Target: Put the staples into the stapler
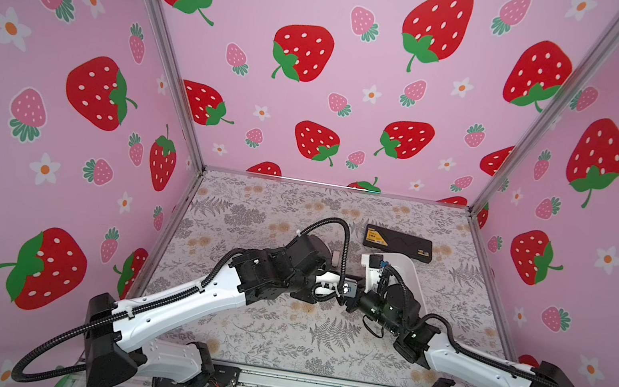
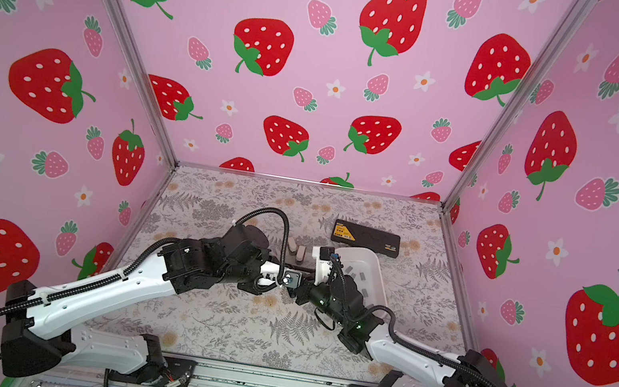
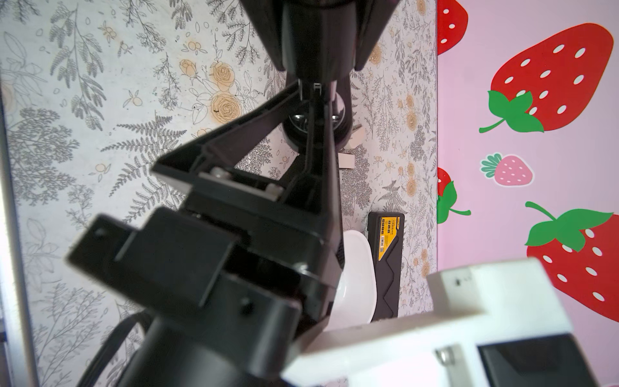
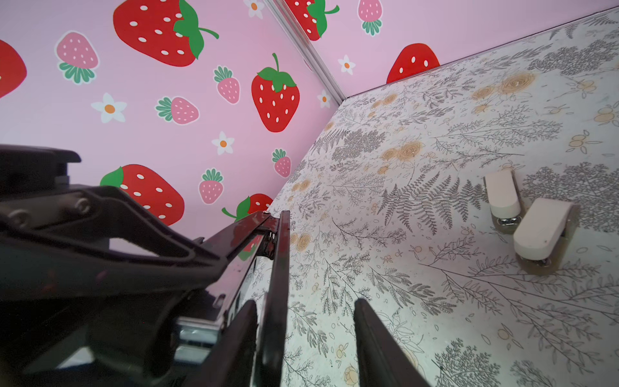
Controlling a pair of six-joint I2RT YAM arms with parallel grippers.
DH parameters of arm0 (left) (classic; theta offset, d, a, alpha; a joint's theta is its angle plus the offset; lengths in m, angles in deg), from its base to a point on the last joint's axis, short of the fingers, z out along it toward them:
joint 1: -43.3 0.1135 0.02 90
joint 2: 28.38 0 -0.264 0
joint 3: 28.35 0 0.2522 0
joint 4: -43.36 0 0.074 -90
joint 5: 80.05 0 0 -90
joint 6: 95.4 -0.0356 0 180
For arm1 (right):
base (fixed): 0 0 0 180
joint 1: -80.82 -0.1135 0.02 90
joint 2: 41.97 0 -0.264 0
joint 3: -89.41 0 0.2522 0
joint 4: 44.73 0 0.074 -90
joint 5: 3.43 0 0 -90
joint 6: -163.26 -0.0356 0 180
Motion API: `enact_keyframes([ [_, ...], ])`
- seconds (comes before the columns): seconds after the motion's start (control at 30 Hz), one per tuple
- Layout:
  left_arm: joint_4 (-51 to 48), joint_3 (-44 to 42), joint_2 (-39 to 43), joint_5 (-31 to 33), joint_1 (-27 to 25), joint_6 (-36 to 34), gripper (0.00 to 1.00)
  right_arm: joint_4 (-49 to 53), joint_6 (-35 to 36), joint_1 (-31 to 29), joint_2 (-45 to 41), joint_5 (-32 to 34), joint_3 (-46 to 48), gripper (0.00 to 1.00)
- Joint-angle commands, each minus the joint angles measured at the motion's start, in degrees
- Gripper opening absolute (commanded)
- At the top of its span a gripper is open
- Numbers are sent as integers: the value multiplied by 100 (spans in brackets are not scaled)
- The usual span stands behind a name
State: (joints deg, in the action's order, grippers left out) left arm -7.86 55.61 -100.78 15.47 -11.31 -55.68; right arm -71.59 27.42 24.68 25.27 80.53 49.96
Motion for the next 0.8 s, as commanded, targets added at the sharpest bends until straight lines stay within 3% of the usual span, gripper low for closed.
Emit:
enact_keyframes([
  [0.0,257,120,216,-53,3,-37,0,6,-86,-29,-64,83,33,46],
  [0.37,151,109,251,-525,3,-144,0,107,15,-36,-282,217,108,21],
  [0.6,265,-56,530,-1255,82,-205,0,292,109,1,-237,446,24,2],
  [0.77,413,-179,675,-1301,114,-239,0,309,120,139,-304,522,120,0],
])
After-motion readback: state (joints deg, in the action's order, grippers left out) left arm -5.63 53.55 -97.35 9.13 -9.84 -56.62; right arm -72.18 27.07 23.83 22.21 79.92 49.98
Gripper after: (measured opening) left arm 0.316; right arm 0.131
